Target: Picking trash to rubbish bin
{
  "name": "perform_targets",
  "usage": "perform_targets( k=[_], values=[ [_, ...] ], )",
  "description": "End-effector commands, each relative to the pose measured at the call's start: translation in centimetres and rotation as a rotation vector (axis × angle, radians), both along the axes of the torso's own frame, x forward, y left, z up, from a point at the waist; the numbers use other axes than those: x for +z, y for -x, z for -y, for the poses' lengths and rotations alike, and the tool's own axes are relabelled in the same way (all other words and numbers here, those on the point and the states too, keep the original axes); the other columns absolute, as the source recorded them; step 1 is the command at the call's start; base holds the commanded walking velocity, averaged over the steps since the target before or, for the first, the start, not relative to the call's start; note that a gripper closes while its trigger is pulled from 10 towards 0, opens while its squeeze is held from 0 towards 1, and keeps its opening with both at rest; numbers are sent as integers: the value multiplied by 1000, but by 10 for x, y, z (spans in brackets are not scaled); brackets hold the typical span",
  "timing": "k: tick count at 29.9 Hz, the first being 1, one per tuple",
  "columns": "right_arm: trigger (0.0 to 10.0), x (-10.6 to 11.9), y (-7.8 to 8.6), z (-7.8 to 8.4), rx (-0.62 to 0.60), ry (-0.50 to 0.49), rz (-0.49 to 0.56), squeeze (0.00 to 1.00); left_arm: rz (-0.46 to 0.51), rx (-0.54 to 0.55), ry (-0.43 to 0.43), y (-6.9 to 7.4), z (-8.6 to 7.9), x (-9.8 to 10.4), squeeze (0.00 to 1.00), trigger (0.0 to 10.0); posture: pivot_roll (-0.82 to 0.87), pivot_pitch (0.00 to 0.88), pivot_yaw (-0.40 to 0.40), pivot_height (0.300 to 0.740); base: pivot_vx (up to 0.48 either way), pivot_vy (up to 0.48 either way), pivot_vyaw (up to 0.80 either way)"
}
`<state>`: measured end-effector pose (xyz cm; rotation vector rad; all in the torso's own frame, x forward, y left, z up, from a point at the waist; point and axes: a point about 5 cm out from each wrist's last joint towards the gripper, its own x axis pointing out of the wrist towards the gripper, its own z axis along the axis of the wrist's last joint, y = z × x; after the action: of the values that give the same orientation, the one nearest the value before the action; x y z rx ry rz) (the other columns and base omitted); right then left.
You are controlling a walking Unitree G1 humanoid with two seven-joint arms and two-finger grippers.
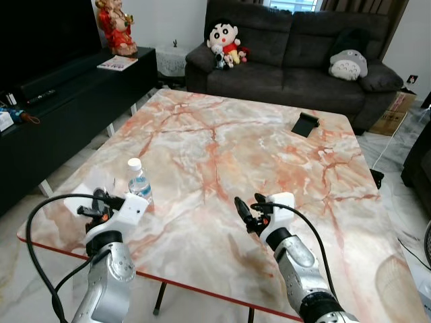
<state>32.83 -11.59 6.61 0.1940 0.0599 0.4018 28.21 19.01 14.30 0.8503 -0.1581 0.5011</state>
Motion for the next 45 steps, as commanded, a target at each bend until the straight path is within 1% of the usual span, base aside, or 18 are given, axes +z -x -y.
perform_targets(
  k=[1,5,6,7,8,9,10,12,15,16,17,18,21,22,24,28,35,45],
  values=[
    [10000,13,-6,3,-27,-25,56,0,116,-44,14,1,7,18,0,10000,14,19,-85,740,0,0,0],
    [10000,26,-11,2,-37,-43,113,0,260,-191,43,1,25,42,0,10000,16,21,-89,740,0,0,0],
    [10000,28,-12,2,-39,-44,119,0,276,-216,44,1,28,45,0,10000,16,21,-89,740,0,0,0],
    [10000,32,-14,2,-52,-46,141,0,297,-288,46,1,38,51,0,10000,16,21,-89,740,0,0,0],
    [10000,33,-14,2,-55,-46,145,0,300,-304,47,0,40,53,0,10000,16,21,-89,740,0,0,0],
    [10000,37,-16,5,-78,-45,160,0,300,-382,54,-1,49,56,0,10000,16,21,-89,740,0,0,0],
    [10000,38,-17,5,-84,-44,164,0,302,-403,57,-1,51,56,0,10000,16,21,-89,740,0,0,0],
    [10000,40,-19,9,-119,-44,174,0,294,-473,53,-1,60,57,0,10000,16,19,-90,740,0,0,0],
    [10000,44,-21,19,-196,-25,191,0,217,-604,119,-6,74,51,0,10000,16,18,-91,740,0,0,0],
    [10000,44,-21,19,-196,-25,191,0,217,-604,119,-6,74,51,0,10000,16,18,-91,740,0,0,0],
    [10000,45,-21,22,-217,-8,196,0,180,-638,152,-7,77,47,0,10000,15,19,-90,740,0,0,0],
    [10000,44,-21,25,-234,11,196,0,103,-682,268,-11,79,36,0,10000,12,19,-91,740,0,0,0],
    [10000,43,-21,27,-241,16,192,0,18,-720,434,-17,79,23,0,10000,10,20,-90,740,0,0,0],
    [10000,43,-21,27,-241,16,192,0,18,-720,434,-17,79,23,0,10000,10,20,-90,740,0,0,0],
    [10000,40,-19,33,-266,30,187,0,-51,-748,523,-21,76,12,0,10000,10,20,-90,740,0,0,0],
    [10000,38,-19,39,-300,37,177,0,-73,-758,552,-23,70,6,0,10000,6,23,-89,740,0,0,0],
    [10000,32,-16,38,-247,48,159,0,-76,-758,590,-29,61,2,0,10000,5,24,-88,740,0,0,0],
    [10000,30,-15,34,-236,43,150,0,-59,-741,589,-28,64,-3,0,10000,2,22,-89,740,0,0,0]
  ],
)
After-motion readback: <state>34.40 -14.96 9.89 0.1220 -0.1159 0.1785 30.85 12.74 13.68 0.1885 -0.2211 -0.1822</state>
